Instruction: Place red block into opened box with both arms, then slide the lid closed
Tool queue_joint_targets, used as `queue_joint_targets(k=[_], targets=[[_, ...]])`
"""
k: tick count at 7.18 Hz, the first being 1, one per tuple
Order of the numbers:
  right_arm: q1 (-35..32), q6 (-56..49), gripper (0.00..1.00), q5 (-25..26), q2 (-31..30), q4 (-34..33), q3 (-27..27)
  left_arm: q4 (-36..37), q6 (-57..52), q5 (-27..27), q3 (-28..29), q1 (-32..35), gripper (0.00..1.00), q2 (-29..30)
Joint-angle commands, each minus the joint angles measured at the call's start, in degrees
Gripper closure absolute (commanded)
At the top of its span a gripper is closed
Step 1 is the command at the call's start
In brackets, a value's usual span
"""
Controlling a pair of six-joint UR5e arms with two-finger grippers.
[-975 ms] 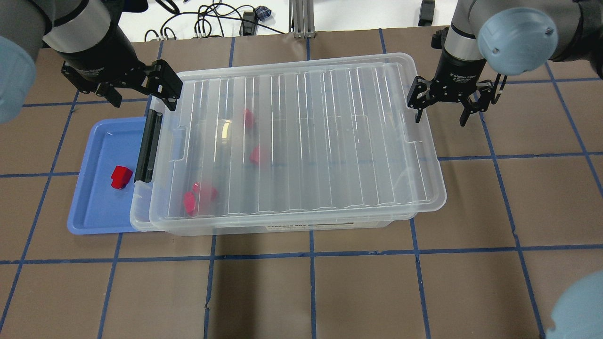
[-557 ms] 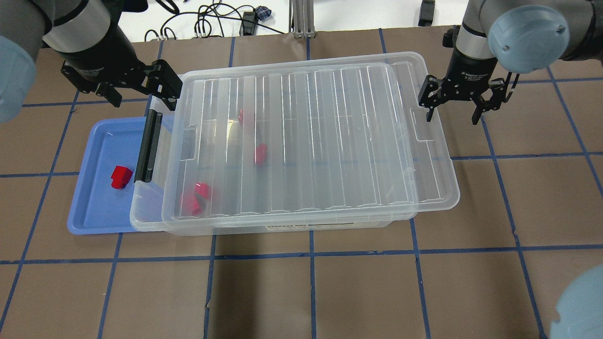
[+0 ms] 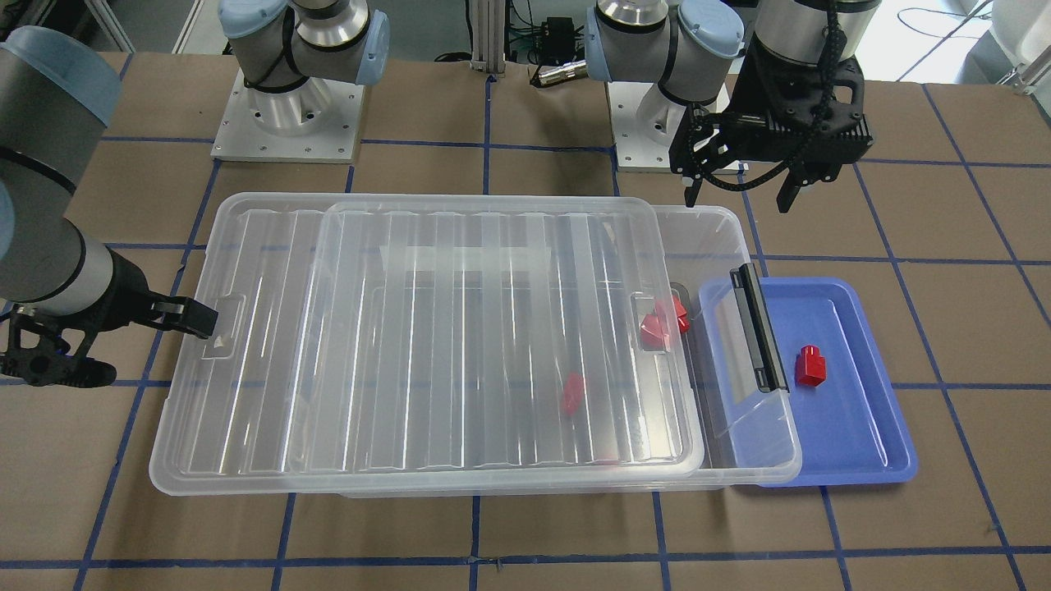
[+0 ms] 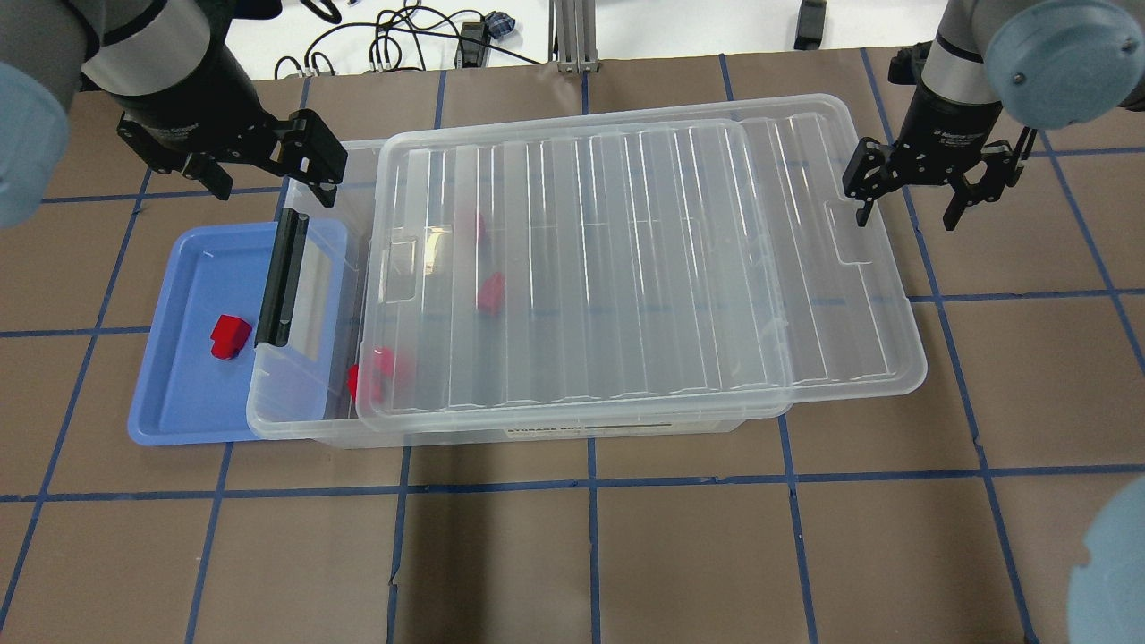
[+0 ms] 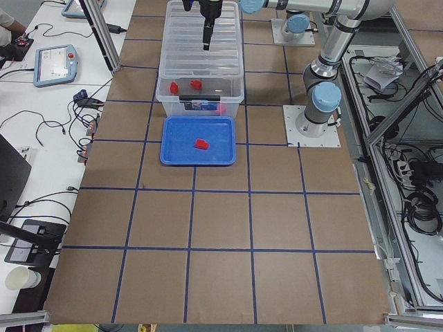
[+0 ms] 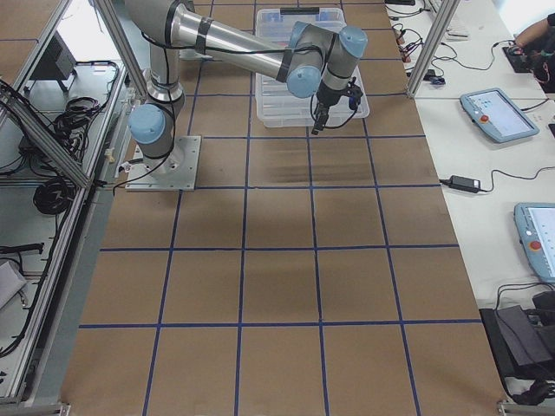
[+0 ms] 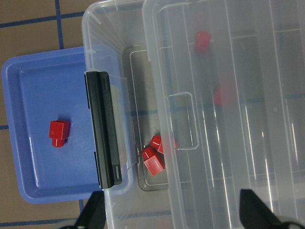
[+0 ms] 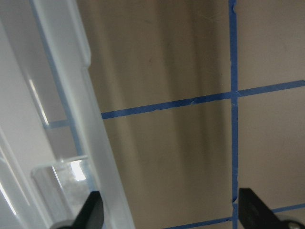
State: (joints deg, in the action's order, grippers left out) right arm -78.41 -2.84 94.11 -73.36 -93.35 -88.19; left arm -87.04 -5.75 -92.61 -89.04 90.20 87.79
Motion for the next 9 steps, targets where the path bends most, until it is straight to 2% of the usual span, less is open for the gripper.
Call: queue_joint_targets(k=[1, 3, 4, 5, 7, 8, 9], targets=[[2.73, -4.09, 0.00, 1.67, -0.03, -0.08, 0.21, -0.15, -0.14, 0.49, 1.05, 0.33, 0.00, 0.01], [3.17, -7.08, 0.00, 3.09, -0.03, -2.79, -0.14, -2.67, 0.39, 0.32, 3.94, -0.81, 0.00, 1.93], [3.96, -7.18, 0.00, 3.09, -0.12, -2.80, -0.14, -7.40, 0.30, 0.23, 5.09, -2.03, 0.00, 1.86], [4.92, -8.57, 0.00, 3.09, -0.12, -2.98, -0.05, -15.27, 0.30, -0.03, 4.67, -5.79, 0.00, 1.43], [7.29, -12.52, 0.00, 3.01, -0.03, -3.16, 0.04, -9.33, -2.31, 0.58, 3.01, -13.79, 0.00, 3.35], [7.57, -12.98, 0.00, 3.88, -0.03, -3.24, 0.12, -4.07, -8.77, 0.76, -0.49, -15.91, 0.00, 4.49], [7.66, -13.42, 0.00, 4.93, 0.06, -4.11, 0.12, 2.42, -11.01, 3.54, -4.87, -18.72, 0.00, 5.19]])
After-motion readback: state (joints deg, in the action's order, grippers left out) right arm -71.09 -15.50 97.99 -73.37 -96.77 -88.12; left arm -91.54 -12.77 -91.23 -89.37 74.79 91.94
